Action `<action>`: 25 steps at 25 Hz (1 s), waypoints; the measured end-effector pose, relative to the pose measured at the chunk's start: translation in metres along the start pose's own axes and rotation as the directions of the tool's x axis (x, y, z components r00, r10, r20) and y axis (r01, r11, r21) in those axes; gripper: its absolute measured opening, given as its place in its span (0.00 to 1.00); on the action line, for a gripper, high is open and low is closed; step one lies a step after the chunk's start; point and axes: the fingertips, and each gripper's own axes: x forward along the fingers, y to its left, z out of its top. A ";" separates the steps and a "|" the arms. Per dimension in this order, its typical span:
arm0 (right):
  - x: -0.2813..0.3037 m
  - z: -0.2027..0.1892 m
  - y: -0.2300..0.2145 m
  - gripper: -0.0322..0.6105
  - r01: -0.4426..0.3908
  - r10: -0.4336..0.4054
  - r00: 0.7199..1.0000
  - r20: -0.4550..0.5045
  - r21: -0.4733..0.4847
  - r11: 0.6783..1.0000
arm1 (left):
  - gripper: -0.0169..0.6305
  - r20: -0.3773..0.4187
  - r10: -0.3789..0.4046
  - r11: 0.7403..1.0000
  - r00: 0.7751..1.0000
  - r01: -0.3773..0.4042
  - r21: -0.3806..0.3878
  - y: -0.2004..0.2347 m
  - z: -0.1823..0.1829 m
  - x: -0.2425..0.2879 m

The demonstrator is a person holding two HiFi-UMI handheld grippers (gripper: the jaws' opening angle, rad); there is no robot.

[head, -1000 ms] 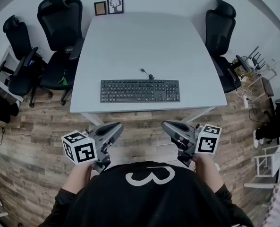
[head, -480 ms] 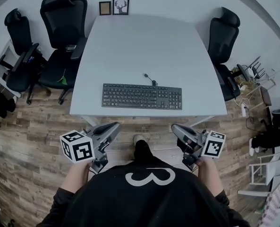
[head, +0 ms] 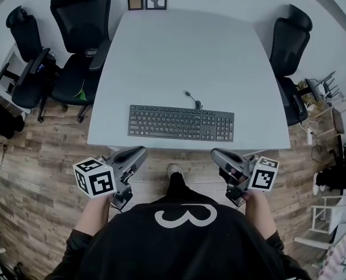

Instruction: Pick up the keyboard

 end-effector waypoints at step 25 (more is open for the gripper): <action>-0.038 0.032 -0.189 0.33 0.304 -0.300 0.936 -0.183 -0.008 0.953 | 0.38 -0.131 0.331 0.940 0.934 -0.338 -0.036 0.162 0.026 0.041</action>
